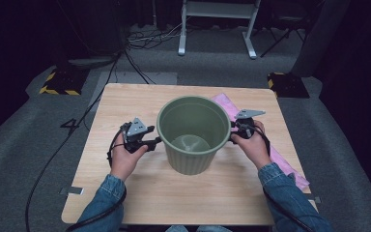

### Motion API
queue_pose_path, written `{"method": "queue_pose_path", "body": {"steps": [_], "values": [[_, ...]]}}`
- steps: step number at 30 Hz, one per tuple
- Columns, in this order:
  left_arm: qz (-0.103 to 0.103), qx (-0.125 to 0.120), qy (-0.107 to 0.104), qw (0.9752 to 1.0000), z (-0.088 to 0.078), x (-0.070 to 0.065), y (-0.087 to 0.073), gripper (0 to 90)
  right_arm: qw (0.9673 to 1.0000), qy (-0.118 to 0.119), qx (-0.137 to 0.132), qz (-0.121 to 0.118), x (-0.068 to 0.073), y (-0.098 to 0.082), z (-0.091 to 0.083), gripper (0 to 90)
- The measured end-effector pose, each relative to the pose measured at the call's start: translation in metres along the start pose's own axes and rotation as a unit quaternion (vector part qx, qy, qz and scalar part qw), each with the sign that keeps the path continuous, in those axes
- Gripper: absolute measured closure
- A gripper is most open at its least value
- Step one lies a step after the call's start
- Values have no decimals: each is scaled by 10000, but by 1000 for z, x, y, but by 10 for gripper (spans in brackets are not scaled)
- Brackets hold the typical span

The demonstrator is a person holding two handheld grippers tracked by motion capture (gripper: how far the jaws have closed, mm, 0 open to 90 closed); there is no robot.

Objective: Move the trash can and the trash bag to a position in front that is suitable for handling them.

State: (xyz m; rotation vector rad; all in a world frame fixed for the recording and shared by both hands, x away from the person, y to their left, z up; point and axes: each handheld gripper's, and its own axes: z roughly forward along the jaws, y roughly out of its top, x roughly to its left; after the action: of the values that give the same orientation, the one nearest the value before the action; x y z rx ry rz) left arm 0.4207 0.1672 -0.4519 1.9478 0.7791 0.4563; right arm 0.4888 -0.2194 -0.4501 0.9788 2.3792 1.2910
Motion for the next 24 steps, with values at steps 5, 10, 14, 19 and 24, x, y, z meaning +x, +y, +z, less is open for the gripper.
{"method": "queue_pose_path", "body": {"steps": [5, 10, 14, 19, 24], "values": [[101, 7, -159, 9998, 4, -23, 2, 459, 9998, -131, -15, -120, 3, -13, -21, 426], [187, 6, -326, 9993, -5, -48, -5, 429, 10000, -10, 20, -94, 14, -33, -48, 406], [198, 16, -424, 9989, -17, -64, -12, 389, 9998, 158, 57, -123, 30, -48, -67, 390], [209, 61, -494, 9985, -25, -73, -15, 374, 9994, 339, 6, -80, 43, -59, -83, 374], [37, 27, -484, 9988, -32, -68, -22, 332, 9999, -124, 108, 5, 24, -66, -92, 359]]}}
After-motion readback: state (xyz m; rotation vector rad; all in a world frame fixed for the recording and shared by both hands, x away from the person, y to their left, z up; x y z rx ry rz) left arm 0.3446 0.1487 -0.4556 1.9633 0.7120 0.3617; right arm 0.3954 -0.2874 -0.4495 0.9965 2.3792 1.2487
